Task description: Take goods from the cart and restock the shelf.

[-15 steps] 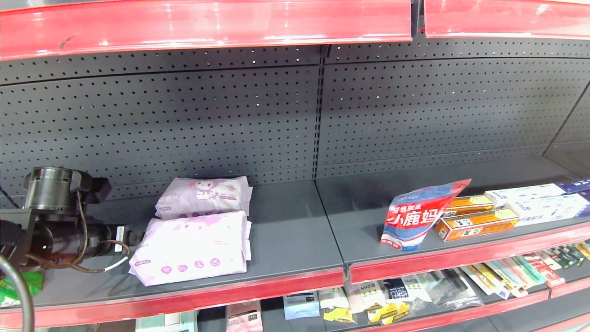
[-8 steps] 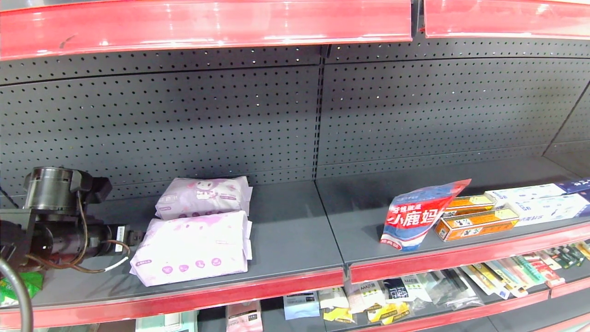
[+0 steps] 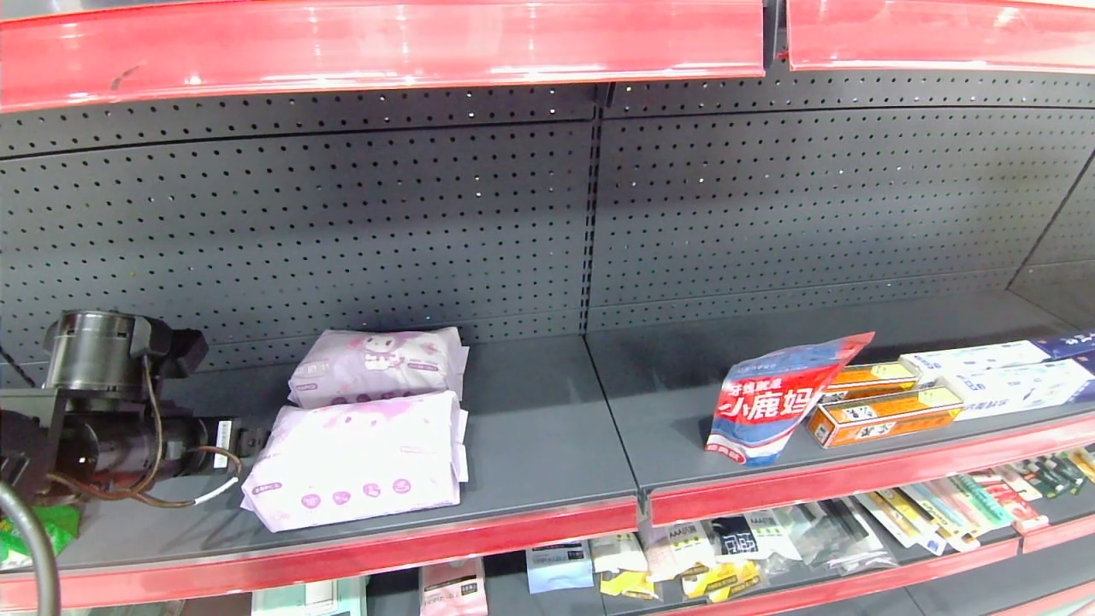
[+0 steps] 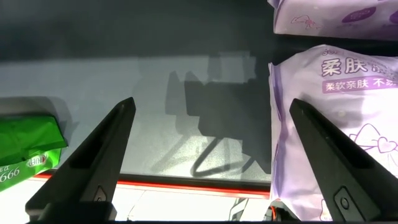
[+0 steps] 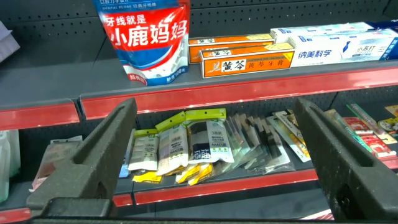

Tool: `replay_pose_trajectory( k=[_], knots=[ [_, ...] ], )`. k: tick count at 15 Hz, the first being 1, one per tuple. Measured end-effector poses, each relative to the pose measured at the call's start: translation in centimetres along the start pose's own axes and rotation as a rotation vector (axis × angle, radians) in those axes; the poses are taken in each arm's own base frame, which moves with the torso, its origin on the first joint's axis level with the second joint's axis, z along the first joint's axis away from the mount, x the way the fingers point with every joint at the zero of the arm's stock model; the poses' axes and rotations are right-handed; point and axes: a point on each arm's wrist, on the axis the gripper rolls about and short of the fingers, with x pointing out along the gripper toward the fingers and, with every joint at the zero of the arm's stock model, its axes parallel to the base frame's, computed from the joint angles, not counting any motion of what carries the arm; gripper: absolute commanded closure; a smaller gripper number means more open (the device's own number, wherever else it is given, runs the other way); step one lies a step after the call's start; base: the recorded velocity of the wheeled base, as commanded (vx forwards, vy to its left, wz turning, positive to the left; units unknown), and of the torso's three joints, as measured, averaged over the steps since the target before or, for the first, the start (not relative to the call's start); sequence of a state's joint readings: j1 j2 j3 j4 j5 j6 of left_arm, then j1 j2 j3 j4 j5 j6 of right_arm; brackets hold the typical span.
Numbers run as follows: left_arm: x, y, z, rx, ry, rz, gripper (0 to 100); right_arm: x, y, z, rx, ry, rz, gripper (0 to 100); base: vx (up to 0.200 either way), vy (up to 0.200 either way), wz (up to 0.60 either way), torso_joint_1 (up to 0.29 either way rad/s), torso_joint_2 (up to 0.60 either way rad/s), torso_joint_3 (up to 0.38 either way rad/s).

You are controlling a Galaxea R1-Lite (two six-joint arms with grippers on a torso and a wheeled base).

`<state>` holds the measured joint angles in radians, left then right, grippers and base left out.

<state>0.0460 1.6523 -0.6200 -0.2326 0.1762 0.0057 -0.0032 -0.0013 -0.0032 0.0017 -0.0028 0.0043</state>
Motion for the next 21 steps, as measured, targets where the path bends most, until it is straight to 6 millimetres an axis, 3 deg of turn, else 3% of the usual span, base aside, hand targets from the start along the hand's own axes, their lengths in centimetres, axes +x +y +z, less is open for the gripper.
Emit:
replay_pose_trajectory(
  k=[9,12,14,17,19,21],
  knots=[
    [-0.1,-0.2,0.2,0.003,-0.008,-0.006,0,0.0,0.0,0.0,0.0,0.0,0.0,0,0.0,0.0,0.0,0.0,0.0,0.0],
    [-1.5,0.4,0.4,-0.011,-0.054,0.001,0,0.0,0.0,0.0,0.0,0.0,0.0,0,0.0,0.0,0.0,0.0,0.0,0.0],
    [-4.0,1.0,0.0,-0.024,-0.117,-0.014,0,0.0,0.0,0.0,0.0,0.001,0.0,0,0.0,0.0,0.0,0.0,0.0,0.0],
    [-10.5,1.9,-2.5,-0.023,-0.274,-0.105,0,0.0,0.0,0.0,0.0,0.0,0.0,0,0.0,0.0,0.0,0.0,0.0,0.0],
    [-15.4,2.5,-5.9,-0.01,-0.402,-0.175,0,0.0,0.0,0.0,0.0,0.0,0.0,0,0.0,0.0,0.0,0.0,0.0,0.0],
    [-18.7,2.7,-10.5,0.009,-0.513,-0.24,0,0.0,0.0,0.0,0.0,0.0,0.0,0,0.0,0.0,0.0,0.0,0.0,0.0]
  ],
)
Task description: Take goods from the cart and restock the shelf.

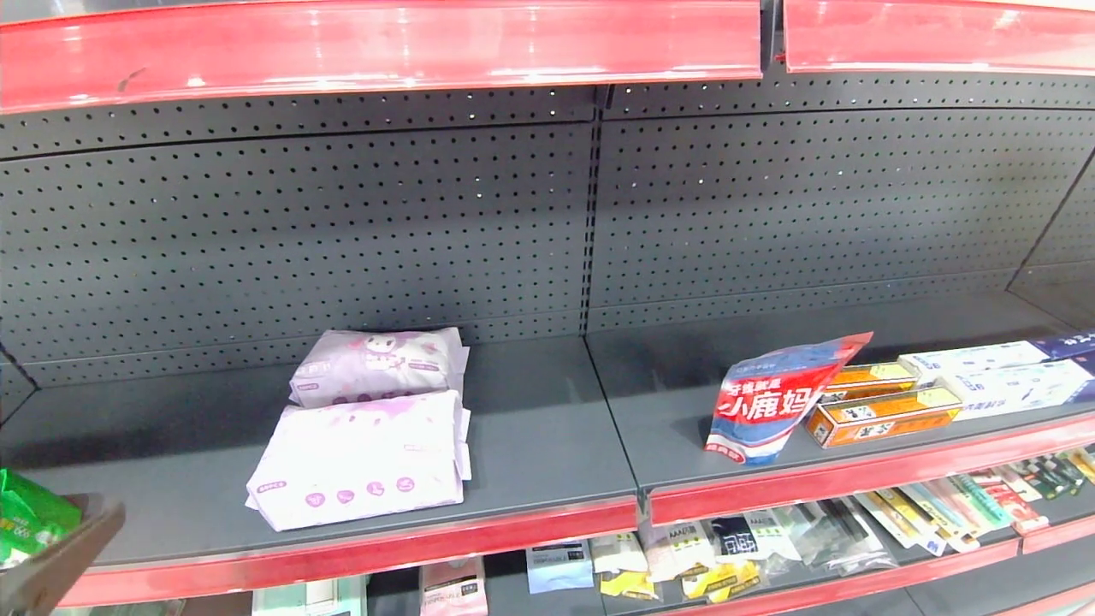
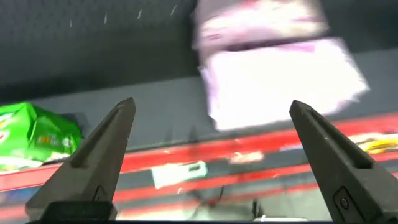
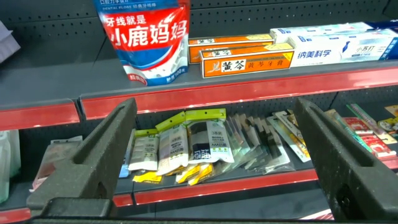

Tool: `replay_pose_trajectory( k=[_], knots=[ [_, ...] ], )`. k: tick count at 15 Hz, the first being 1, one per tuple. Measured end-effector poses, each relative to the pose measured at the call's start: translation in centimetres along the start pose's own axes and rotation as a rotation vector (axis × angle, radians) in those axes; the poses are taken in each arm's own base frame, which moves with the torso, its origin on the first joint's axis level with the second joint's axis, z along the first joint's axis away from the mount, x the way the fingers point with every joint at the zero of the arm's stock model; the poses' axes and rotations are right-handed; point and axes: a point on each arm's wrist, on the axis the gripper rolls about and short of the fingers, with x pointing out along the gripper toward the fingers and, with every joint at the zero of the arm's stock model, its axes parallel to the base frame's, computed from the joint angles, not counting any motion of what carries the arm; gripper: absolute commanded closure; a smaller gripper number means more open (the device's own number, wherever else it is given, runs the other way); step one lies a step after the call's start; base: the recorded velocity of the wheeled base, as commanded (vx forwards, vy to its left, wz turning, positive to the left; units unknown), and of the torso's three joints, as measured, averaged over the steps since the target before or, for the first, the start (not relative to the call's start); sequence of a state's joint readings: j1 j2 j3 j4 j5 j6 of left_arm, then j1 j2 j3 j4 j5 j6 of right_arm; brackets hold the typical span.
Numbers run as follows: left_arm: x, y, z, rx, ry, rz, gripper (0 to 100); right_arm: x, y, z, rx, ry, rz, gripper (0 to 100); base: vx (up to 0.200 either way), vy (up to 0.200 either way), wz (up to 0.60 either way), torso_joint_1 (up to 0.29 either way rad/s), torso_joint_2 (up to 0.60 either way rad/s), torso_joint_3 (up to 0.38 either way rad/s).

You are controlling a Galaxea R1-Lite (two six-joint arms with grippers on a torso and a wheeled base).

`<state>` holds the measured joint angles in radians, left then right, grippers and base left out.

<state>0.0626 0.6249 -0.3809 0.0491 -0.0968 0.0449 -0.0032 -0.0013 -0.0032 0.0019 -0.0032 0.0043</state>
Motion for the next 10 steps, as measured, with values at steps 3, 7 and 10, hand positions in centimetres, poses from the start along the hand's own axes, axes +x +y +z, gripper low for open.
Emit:
replay_pose_trajectory(
  k=[3,7,10],
  knots=[
    [-3.8,-0.7,-6.1,0.018,-0.104,-0.072,0,0.0,0.0,0.0,0.0,0.0,0.0,0,0.0,0.0,0.0,0.0,0.0,0.0],
    [-4.2,-0.5,-10.3,-0.064,-0.191,0.036,0,0.0,0.0,0.0,0.0,0.0,0.005,0,0.0,0.0,0.0,0.0,0.0,0.0],
    [-4.3,-0.3,-10.5,-0.066,-0.272,0.106,0,0.0,0.0,0.0,-0.001,0.0,0.005,0,0.0,0.0,0.0,0.0,0.0,0.0]
  ],
)
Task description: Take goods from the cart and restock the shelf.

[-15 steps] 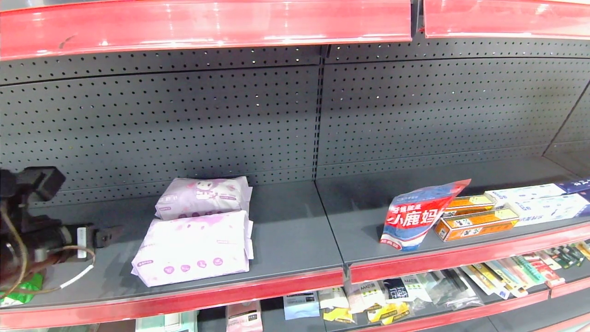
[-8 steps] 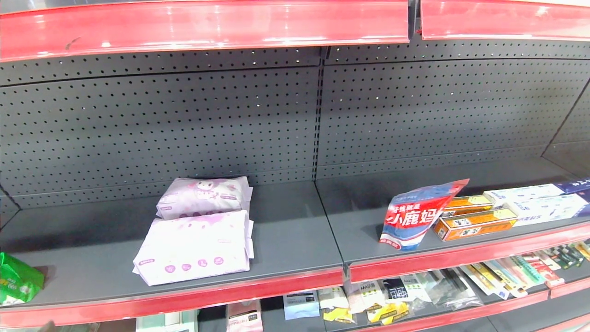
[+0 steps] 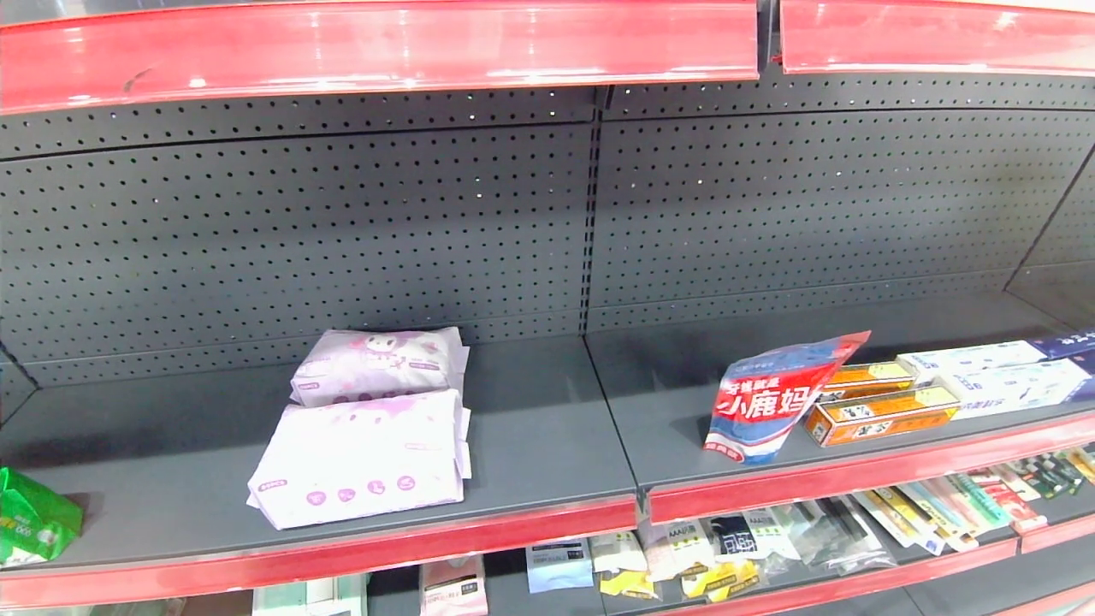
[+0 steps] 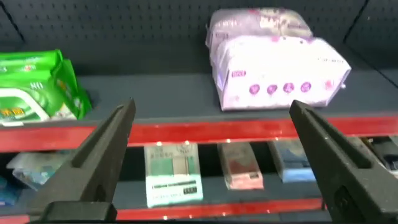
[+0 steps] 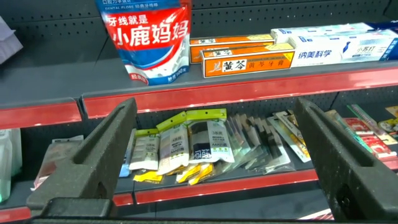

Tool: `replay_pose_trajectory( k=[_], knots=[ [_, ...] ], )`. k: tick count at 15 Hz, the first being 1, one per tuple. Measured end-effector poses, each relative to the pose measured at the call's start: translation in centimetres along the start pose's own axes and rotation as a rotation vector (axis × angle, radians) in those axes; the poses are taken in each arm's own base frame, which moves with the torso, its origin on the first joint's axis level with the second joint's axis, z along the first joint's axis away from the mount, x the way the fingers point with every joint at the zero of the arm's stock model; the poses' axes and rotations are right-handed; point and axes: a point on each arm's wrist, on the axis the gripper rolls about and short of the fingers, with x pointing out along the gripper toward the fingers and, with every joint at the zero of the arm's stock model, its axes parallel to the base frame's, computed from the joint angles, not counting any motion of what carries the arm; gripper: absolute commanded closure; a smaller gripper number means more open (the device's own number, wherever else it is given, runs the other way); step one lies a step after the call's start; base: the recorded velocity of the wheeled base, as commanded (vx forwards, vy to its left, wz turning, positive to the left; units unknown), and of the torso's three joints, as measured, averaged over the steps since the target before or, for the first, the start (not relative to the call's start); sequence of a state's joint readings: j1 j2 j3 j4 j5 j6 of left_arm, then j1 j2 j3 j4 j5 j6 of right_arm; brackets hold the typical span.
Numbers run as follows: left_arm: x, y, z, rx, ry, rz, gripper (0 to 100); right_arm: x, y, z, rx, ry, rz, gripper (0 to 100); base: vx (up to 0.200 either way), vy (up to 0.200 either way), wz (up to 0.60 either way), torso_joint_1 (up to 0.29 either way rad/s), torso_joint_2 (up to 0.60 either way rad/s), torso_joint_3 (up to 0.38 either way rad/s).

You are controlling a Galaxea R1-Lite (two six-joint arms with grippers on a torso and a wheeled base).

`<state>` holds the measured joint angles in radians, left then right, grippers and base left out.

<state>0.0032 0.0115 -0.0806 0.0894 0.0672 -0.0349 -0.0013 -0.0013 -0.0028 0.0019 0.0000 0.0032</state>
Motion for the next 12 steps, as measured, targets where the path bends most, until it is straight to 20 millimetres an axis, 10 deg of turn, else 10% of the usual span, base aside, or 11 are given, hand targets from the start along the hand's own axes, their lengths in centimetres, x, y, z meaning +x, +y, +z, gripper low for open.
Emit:
replay_pose_trajectory(
  k=[12],
  knots=[
    [0.24,-0.01,-0.6,0.076,-0.026,-0.008,0,0.0,0.0,0.0,-0.005,0.001,-0.002,0,0.0,0.0,0.35,0.002,0.0,0.001]
  ],
)
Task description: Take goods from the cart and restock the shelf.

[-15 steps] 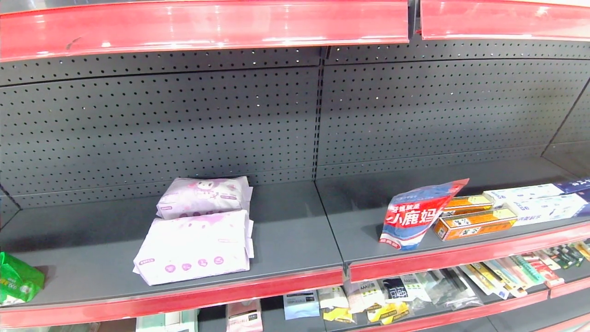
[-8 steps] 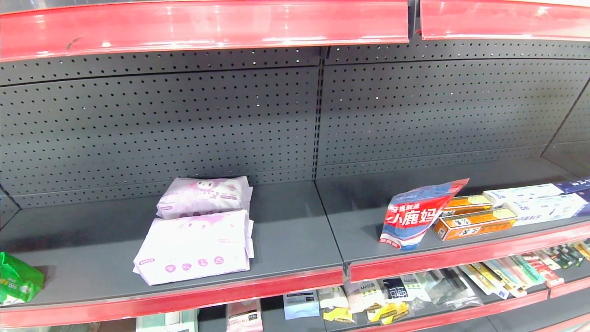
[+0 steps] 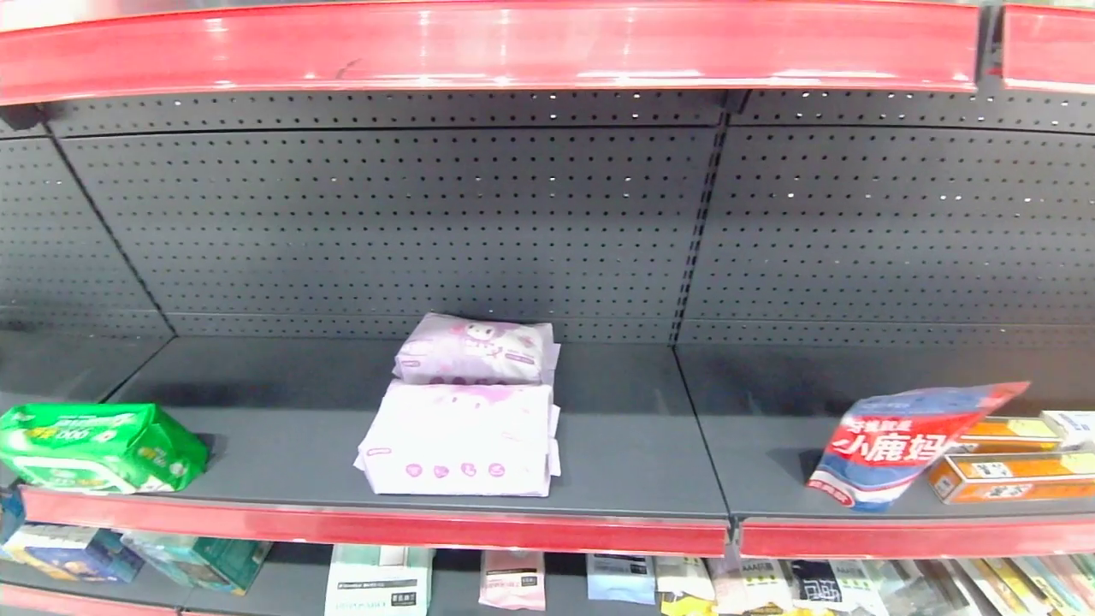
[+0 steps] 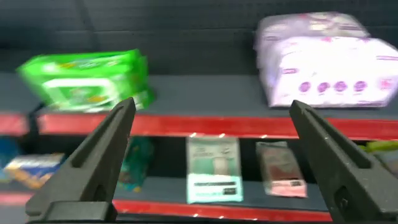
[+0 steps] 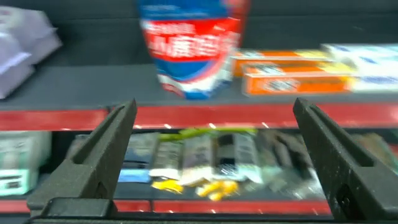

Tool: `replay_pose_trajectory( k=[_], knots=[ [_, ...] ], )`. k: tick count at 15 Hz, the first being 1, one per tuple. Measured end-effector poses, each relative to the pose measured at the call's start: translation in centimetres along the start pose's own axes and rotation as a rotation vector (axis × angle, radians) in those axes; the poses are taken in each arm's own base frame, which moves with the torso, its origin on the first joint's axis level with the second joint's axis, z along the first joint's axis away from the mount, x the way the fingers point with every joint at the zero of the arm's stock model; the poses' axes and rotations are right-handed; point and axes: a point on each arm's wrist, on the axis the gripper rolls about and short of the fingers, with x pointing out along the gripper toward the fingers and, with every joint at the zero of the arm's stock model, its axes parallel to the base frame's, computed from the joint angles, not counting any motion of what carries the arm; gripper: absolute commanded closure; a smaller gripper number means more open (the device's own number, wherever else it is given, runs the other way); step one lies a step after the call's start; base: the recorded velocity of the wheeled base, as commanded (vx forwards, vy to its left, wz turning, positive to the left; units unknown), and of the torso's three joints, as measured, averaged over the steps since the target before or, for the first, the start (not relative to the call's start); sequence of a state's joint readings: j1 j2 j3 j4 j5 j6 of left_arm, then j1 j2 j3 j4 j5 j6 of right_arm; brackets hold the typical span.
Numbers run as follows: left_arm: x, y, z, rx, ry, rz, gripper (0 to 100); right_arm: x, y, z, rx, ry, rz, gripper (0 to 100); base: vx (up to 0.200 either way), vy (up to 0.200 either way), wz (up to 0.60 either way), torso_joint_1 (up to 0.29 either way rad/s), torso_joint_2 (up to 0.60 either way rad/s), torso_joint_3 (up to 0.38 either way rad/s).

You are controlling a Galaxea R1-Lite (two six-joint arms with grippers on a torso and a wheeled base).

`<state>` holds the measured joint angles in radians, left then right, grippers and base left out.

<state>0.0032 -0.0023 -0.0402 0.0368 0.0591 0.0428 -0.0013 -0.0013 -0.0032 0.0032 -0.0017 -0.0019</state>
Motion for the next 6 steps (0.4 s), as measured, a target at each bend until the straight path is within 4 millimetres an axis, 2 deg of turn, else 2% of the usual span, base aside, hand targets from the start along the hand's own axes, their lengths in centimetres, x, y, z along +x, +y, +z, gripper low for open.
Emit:
replay_pose_trajectory(
  k=[6],
  knots=[
    [0.01,0.0,0.0,-0.001,-0.001,-0.003,0,0.0,0.0,0.0,0.0,0.0,-0.001,0,0.0,0.0,0.0,0.0,0.0,0.0]
  ],
)
